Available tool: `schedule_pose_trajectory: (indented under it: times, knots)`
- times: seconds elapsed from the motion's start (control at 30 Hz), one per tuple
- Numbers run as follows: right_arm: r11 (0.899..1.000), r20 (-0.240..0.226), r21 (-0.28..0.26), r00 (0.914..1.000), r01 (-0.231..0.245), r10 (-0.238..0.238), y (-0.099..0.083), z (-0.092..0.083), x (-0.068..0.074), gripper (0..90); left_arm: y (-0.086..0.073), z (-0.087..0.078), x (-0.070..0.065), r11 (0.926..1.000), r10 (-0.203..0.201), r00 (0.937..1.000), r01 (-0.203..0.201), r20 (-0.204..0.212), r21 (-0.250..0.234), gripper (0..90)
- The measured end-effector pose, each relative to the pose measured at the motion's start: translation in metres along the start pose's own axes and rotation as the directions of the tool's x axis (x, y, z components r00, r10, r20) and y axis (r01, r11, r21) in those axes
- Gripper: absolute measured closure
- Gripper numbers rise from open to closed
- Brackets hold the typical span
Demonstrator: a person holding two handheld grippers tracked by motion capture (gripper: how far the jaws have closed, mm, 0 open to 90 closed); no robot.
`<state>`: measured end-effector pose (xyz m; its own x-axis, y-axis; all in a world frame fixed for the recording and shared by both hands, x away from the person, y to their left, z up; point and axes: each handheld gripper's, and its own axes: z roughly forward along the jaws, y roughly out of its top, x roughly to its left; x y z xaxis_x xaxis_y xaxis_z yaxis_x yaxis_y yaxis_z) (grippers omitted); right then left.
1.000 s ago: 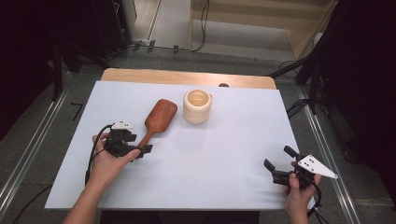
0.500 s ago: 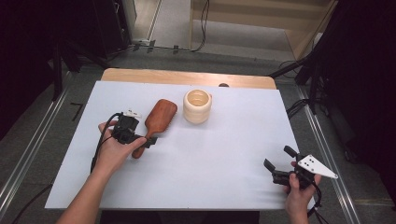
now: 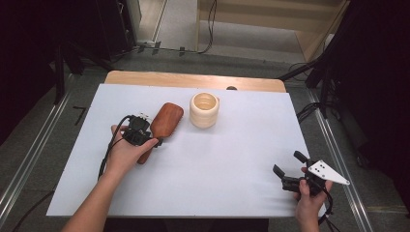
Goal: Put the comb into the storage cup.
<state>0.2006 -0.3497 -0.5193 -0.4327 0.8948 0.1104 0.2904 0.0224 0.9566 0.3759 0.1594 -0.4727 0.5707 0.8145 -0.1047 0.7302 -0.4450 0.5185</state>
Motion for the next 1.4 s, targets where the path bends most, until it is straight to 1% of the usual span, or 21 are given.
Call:
schedule_pose_trajectory:
  times: [0.03, 0.1, 0.13, 0.17, 0.23, 0.3, 0.4, 0.47, 0.67, 0.83, 0.93, 1.0, 1.17, 1.23, 1.3, 1.4]
  knots:
    - [1.000, 0.000, -0.001, 1.0000, -0.001, 0.001, 0.000, 0.000, 0.000, 0.0, 0.000, 0.001, 0.000, 1.0000, 0.006, 1.0000, -0.006, -0.001, 0.008, 40.6]
    - [1.000, 0.000, 0.000, 1.0000, 0.001, -0.001, 0.000, 0.000, 0.000, 0.0, 0.000, 0.003, -0.002, 0.9998, 0.012, 0.9997, -0.012, -0.019, 0.018, 45.1]
    - [1.000, 0.000, 0.000, 1.0000, 0.001, -0.001, 0.000, 0.000, 0.000, 0.0, 0.001, 0.004, -0.002, 0.9995, 0.015, 0.9998, -0.014, -0.016, 0.029, 48.0]
    - [1.000, 0.001, 0.001, 1.0000, 0.001, -0.001, 0.000, 0.000, 0.000, 0.0, 0.001, 0.005, -0.003, 0.9995, 0.013, 0.9998, -0.013, -0.015, 0.028, 51.1]
    - [1.000, 0.002, 0.001, 1.0000, 0.000, 0.000, 0.000, 0.000, 0.000, 0.0, 0.002, 0.006, -0.005, 0.9993, 0.020, 0.9991, -0.019, -0.036, 0.032, 55.8]
    - [1.000, 0.003, -0.001, 1.0000, -0.003, 0.003, 0.000, 0.000, 0.000, 0.0, 0.003, 0.008, -0.007, 0.9991, 0.017, 0.9985, -0.015, -0.052, 0.039, 57.4]
    - [1.000, 0.004, 0.000, 1.0000, 0.000, 0.000, 0.000, 0.000, 0.000, 0.0, 0.004, 0.011, -0.008, 0.9984, 0.024, 0.9972, -0.021, -0.071, 0.053, 61.5]
    - [1.000, 0.004, 0.001, 1.0000, 0.001, -0.001, 0.000, 0.000, 0.000, 0.0, 0.003, 0.012, -0.010, 0.9984, 0.032, 0.9952, -0.028, -0.093, 0.048, 63.8]
    - [1.000, 0.004, 0.003, 1.0000, 0.001, -0.001, 0.000, 0.000, 0.000, 0.0, 0.002, 0.012, -0.012, 0.9983, 0.043, 0.9922, -0.038, -0.117, 0.045, 69.6]
    - [1.000, 0.004, 0.001, 1.0000, 0.001, -0.001, 0.000, 0.000, 0.000, 0.0, -0.003, 0.011, -0.011, 0.9992, 0.040, 0.9925, -0.039, -0.116, 0.012, 71.7]
    - [1.000, 0.005, 0.001, 1.0000, 0.001, -0.001, 0.000, 0.000, 0.000, 0.0, -0.006, 0.011, -0.012, 0.9989, 0.043, 0.9918, -0.045, -0.120, -0.011, 72.0]
    - [1.000, 0.005, 0.001, 1.0000, 0.001, -0.001, 0.000, 0.000, 0.000, 0.0, -0.008, 0.011, -0.012, 0.9987, 0.038, 0.9914, -0.042, -0.125, -0.028, 72.0]
    - [1.000, 0.005, 0.001, 1.0000, 0.001, -0.001, 0.000, 0.000, 0.000, 0.0, -0.013, 0.008, -0.014, 0.9977, 0.040, 0.9912, -0.047, -0.126, -0.050, 72.1]
    - [1.000, 0.006, 0.002, 1.0000, 0.001, -0.001, 0.000, 0.000, 0.000, 0.0, -0.016, 0.006, -0.014, 0.9967, 0.042, 0.9915, -0.050, -0.123, -0.064, 72.1]
    - [1.000, 0.007, 0.003, 1.0000, 0.000, 0.000, 0.000, 0.000, 0.000, 0.0, -0.018, 0.004, -0.014, 0.9957, 0.030, 0.9921, -0.041, -0.122, -0.083, 72.1]
    - [1.000, 0.007, 0.004, 1.0000, 0.000, 0.000, 0.000, 0.000, 0.001, 0.0, -0.021, 0.000, -0.013, 0.9922, 0.020, 0.9924, -0.035, -0.121, -0.119, 72.1]
